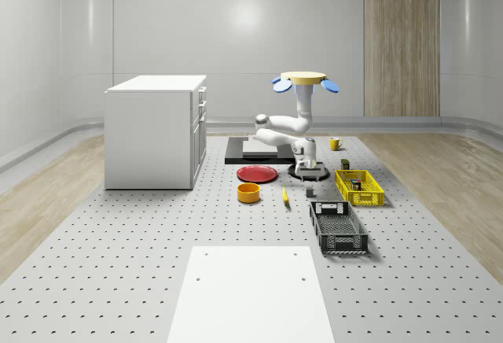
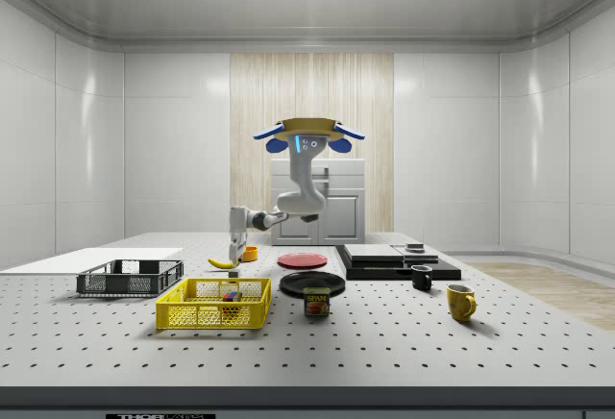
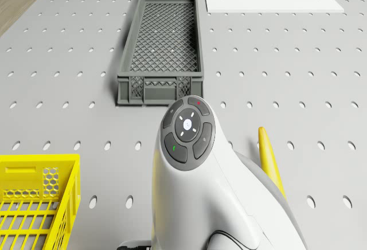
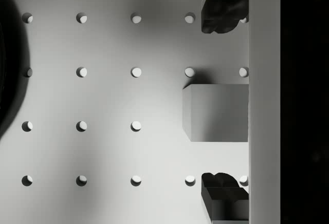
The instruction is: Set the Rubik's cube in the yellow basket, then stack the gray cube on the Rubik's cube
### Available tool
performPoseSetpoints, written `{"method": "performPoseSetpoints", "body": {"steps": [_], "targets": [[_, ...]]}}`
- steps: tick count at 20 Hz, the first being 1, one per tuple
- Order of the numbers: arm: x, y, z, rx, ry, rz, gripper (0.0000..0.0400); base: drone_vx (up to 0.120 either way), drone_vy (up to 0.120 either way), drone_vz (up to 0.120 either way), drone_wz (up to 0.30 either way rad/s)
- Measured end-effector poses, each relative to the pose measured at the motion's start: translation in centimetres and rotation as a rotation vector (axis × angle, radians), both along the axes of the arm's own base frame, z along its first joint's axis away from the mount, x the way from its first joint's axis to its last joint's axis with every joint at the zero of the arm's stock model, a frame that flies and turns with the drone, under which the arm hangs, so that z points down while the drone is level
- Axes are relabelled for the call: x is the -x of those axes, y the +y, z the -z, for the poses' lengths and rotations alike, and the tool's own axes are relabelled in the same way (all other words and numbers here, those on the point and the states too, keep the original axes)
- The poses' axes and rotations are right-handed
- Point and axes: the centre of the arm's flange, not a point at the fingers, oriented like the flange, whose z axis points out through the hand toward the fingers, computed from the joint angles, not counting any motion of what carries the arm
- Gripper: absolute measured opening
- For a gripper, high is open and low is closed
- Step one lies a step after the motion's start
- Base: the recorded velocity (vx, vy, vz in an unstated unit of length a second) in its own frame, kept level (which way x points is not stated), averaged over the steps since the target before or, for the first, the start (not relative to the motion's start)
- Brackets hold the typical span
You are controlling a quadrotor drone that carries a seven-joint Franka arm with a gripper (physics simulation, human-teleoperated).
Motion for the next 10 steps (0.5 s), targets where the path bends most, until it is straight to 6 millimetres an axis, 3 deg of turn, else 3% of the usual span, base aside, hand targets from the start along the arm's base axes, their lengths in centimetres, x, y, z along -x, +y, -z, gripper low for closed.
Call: {"method": "performPoseSetpoints", "body": {"steps": [3,4,7,10], "targets": [[0.0,0.0,0.0,0.0,0.0,0.0,0.04,0.0,-0.08,-0.053,0.0],[0.0,0.0,0.0,0.0,0.0,0.0,0.04,0.0,0.0,0.0,0.0],[0.0,0.0,0.0,0.0,0.0,0.0,0.04,0.12,0.0,0.0,0.0],[0.0,0.0,0.0,0.0,0.0,0.0,0.04,0.0,0.04,0.0,0.0]]}}
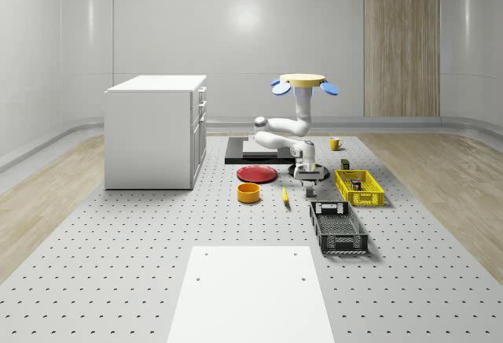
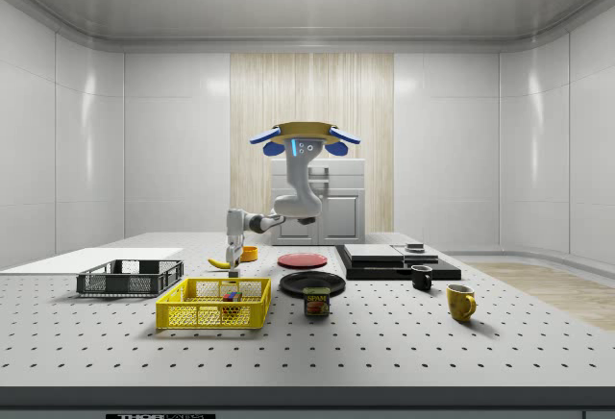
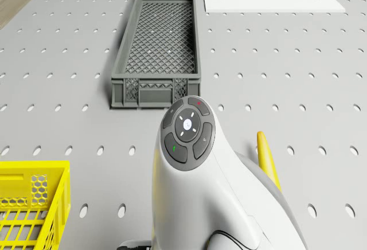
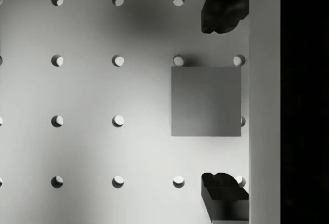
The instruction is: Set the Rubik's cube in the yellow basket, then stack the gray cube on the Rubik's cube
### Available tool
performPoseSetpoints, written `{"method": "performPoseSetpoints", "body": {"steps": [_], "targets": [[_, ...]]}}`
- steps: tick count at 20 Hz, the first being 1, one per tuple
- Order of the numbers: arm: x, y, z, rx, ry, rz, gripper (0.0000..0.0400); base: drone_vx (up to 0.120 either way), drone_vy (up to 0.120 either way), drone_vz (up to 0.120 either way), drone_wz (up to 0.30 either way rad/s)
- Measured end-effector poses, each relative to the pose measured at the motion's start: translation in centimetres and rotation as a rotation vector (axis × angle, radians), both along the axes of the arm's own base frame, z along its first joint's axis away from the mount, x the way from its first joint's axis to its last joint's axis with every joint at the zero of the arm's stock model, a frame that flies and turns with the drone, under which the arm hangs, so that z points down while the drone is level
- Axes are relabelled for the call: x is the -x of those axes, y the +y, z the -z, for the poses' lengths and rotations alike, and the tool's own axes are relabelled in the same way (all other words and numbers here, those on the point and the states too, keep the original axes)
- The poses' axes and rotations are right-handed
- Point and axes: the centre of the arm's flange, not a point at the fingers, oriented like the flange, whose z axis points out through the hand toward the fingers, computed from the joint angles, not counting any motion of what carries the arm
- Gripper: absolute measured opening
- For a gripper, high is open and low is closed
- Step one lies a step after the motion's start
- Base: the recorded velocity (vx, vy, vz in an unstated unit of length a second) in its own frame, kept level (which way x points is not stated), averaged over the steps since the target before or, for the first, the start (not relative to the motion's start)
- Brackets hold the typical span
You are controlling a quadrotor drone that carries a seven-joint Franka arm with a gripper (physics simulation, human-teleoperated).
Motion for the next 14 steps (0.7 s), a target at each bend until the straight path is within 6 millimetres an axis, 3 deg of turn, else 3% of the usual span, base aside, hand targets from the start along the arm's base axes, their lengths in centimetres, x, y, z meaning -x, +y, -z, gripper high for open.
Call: {"method": "performPoseSetpoints", "body": {"steps": [14], "targets": [[0.0,0.0,-3.0,0.0,0.0,0.0,0.04,0.0,0.0,0.0,0.0]]}}
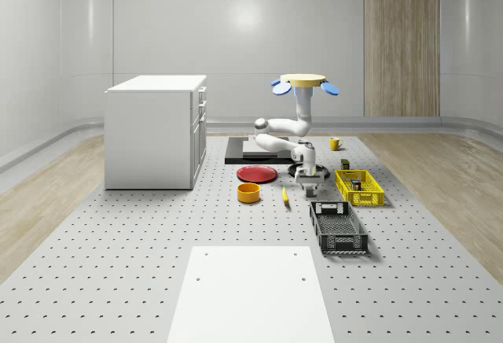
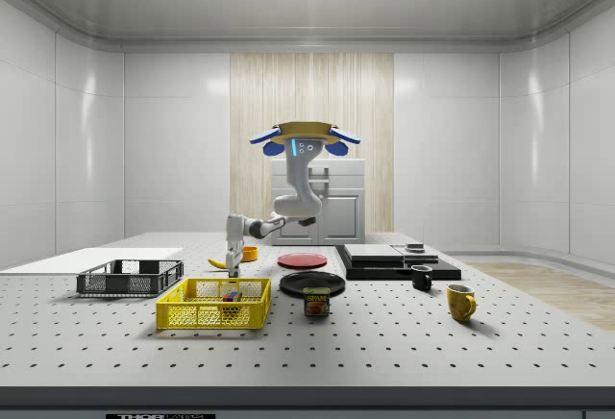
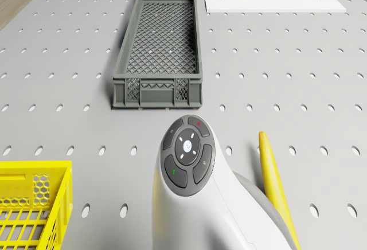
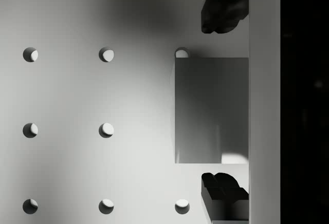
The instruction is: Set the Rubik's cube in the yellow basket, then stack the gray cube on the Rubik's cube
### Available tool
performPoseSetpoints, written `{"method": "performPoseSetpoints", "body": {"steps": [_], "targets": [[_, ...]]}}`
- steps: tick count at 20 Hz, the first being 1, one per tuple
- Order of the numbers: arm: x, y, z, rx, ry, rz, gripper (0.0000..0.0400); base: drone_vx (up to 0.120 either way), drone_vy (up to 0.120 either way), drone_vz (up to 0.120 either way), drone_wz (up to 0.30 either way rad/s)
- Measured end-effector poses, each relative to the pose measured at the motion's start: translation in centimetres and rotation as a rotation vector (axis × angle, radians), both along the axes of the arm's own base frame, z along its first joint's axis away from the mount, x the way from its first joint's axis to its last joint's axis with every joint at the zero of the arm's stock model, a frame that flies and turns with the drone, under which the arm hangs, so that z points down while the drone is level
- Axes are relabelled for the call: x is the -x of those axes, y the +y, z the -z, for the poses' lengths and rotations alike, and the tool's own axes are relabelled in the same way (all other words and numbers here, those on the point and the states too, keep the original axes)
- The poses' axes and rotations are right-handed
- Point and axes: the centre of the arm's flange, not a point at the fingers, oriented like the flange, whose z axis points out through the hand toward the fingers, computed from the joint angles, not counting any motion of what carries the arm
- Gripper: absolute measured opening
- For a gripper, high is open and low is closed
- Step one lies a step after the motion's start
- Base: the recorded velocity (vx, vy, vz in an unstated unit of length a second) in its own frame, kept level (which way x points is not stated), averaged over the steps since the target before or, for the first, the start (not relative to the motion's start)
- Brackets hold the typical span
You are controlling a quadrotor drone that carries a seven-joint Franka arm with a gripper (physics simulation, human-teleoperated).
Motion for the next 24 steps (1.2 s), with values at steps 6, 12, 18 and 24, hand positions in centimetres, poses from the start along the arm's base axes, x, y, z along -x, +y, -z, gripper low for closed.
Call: {"method": "performPoseSetpoints", "body": {"steps": [6,12,18,24], "targets": [[0.0,0.0,-0.6,0.0,0.0,0.0,0.04,0.0,0.0,0.0,0.0],[0.0,0.0,-0.76,0.0,0.0,0.0,0.0301,0.0,0.0,0.0,0.0],[0.0,0.0,-0.79,0.0,0.0,0.0,0.0262,0.0,0.0,0.0,0.0],[0.0,0.0,-0.41,0.0,0.0,0.0,0.0253,0.0,0.0,0.0,0.0]]}}
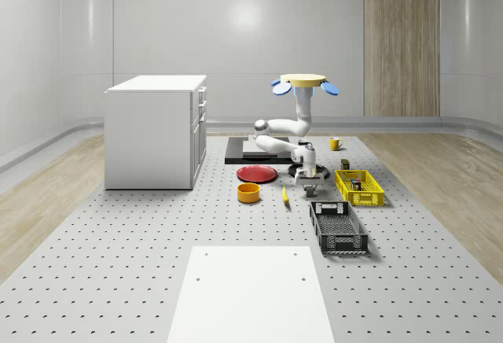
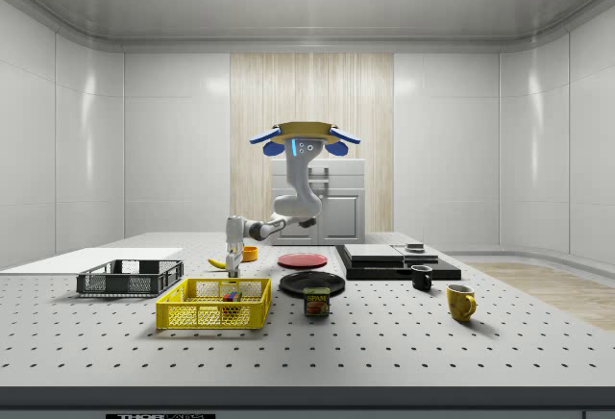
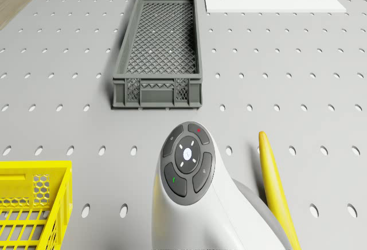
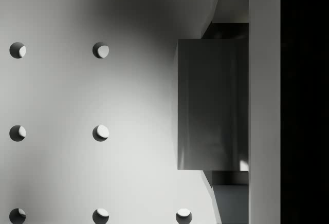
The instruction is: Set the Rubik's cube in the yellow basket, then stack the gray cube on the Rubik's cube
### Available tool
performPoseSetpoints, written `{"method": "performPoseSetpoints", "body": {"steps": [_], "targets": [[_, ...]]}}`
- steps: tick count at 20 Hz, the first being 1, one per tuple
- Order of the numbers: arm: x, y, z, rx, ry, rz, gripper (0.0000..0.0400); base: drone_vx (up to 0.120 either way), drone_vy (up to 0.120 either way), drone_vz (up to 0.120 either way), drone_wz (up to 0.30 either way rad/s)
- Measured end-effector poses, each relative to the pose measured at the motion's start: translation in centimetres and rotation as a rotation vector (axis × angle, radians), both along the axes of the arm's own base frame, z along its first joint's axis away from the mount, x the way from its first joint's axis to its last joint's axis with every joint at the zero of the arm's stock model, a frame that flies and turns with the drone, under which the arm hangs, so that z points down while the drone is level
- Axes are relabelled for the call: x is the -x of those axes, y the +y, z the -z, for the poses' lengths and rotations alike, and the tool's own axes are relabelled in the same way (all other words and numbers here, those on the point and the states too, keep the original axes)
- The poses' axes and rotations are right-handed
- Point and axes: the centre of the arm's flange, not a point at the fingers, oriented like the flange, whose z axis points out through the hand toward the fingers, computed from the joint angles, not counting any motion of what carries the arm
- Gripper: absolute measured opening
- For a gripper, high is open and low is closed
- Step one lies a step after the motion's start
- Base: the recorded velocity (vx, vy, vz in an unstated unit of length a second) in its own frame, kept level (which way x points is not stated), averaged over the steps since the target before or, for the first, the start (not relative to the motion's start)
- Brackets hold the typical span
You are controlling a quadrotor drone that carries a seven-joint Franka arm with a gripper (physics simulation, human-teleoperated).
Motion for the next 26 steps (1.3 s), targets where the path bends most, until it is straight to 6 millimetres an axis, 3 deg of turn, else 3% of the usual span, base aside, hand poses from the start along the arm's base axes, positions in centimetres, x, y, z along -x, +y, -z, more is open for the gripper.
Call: {"method": "performPoseSetpoints", "body": {"steps": [6,15,22,26], "targets": [[0.0,0.0,2.1,0.0,0.0,0.0,0.0251,0.0,0.0,0.08,0.0],[0.0,0.0,3.6,0.0,0.0,0.0,0.0251,0.0,0.116,0.12,0.0],[0.0,0.0,3.8,0.0,0.0,0.001,0.0251,-0.114,0.12,0.006,0.0],[0.0,0.0,3.8,0.0,0.0,0.001,0.0251,-0.02,0.12,0.0,0.0]]}}
